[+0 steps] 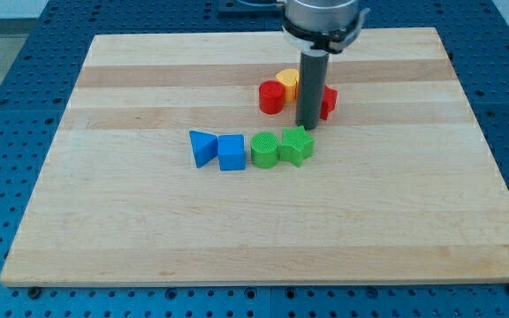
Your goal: Slide red star towards up
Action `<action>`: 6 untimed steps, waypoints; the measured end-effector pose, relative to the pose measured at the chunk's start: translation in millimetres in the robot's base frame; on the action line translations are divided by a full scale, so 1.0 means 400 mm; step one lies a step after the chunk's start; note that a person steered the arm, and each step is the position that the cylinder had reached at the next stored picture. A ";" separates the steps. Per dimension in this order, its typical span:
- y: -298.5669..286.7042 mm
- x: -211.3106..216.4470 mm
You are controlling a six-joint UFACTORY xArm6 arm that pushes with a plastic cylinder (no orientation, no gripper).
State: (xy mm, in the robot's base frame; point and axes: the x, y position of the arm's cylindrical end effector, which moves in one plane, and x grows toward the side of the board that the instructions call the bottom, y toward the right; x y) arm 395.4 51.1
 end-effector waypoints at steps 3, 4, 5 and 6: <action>-0.067 -0.032; -0.073 -0.036; -0.097 -0.075; -0.097 -0.086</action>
State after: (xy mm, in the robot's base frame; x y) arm 361.1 12.2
